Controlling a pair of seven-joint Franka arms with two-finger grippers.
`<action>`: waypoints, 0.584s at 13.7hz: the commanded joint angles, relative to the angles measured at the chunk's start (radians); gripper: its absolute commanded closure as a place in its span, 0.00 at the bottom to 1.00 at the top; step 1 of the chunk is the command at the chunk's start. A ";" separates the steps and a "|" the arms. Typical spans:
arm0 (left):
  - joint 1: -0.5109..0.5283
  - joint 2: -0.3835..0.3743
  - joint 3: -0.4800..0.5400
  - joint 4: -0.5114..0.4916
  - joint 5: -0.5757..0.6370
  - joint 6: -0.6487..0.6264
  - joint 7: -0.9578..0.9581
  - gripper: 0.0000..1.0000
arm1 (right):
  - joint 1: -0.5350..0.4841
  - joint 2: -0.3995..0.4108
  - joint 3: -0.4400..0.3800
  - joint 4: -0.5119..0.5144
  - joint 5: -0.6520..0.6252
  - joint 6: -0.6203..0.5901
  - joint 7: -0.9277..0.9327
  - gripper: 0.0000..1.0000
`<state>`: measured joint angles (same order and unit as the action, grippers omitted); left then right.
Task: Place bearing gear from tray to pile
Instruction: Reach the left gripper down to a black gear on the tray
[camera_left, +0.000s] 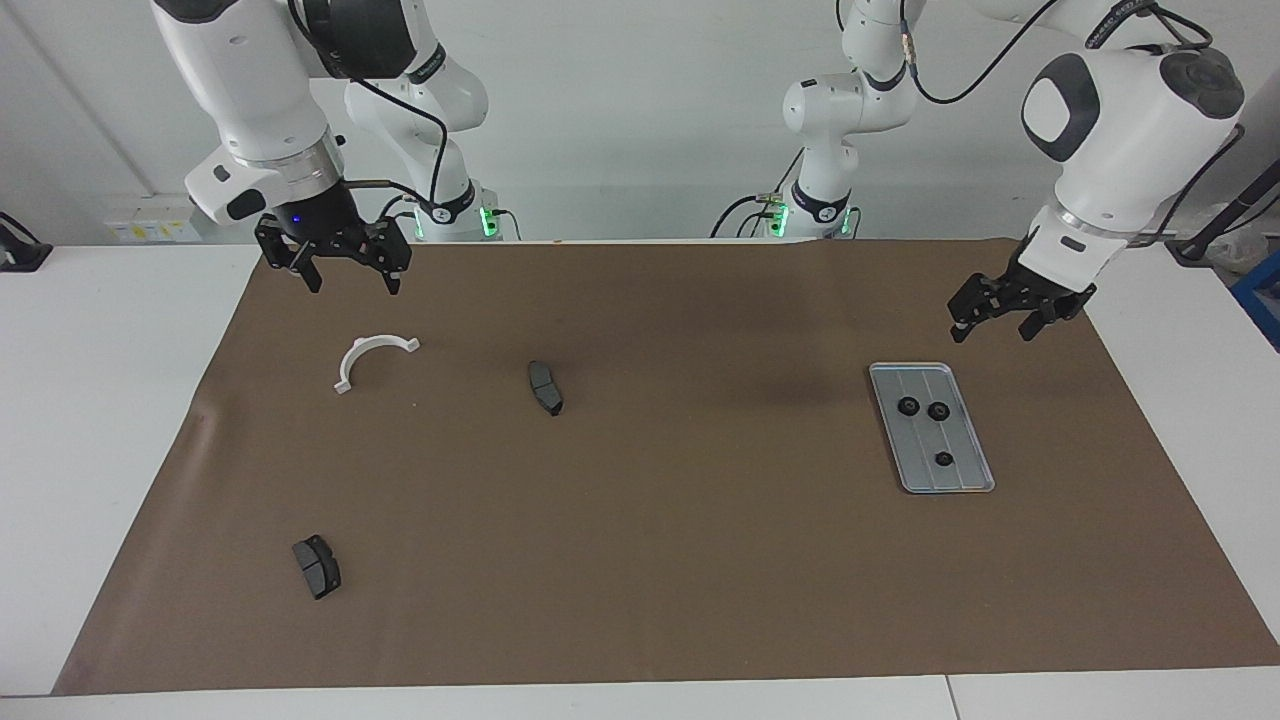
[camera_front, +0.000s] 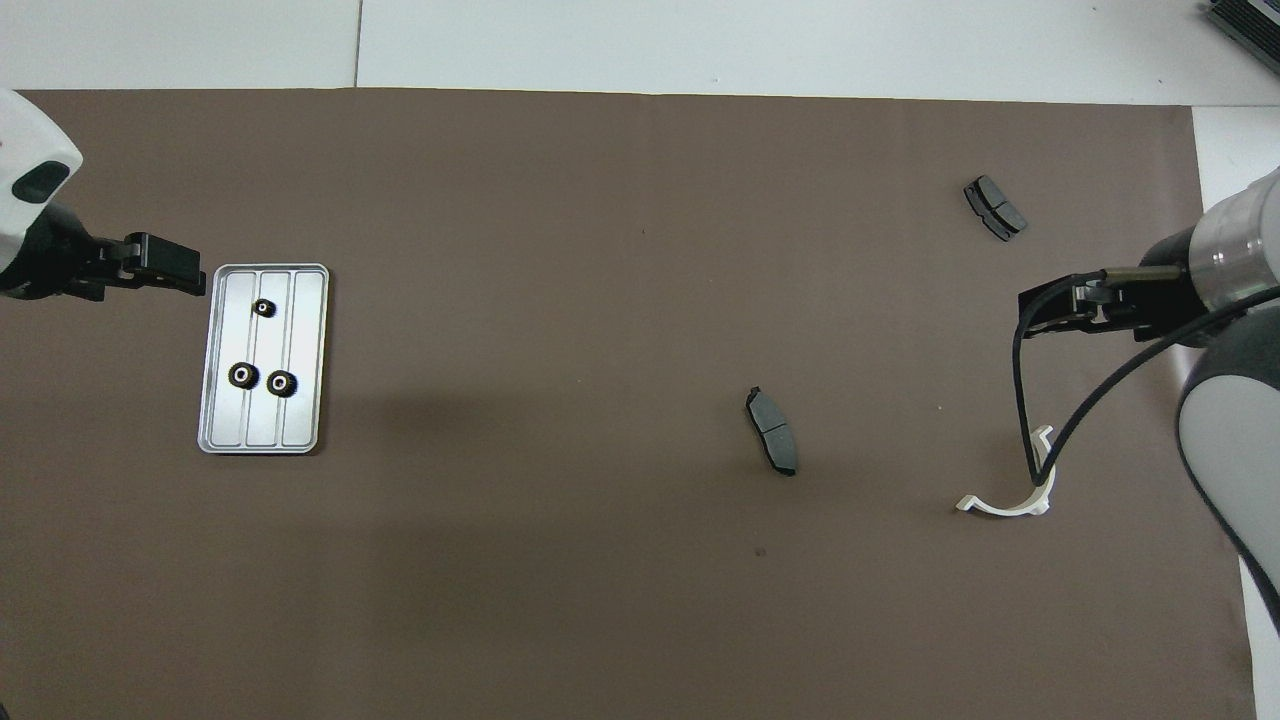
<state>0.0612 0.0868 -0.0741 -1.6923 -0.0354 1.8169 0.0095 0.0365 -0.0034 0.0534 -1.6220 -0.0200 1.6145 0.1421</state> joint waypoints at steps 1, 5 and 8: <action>0.015 0.007 0.002 -0.131 -0.004 0.168 0.018 0.00 | -0.017 -0.024 0.008 -0.027 0.006 -0.001 -0.026 0.00; 0.038 0.082 0.002 -0.213 -0.006 0.353 0.018 0.00 | -0.015 -0.024 0.008 -0.024 0.005 0.007 -0.026 0.00; 0.032 0.191 0.002 -0.213 -0.005 0.450 0.018 0.00 | -0.015 -0.024 0.008 -0.026 0.006 0.007 -0.026 0.00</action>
<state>0.0910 0.2279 -0.0699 -1.8989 -0.0354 2.2049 0.0144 0.0365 -0.0036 0.0534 -1.6222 -0.0200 1.6145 0.1421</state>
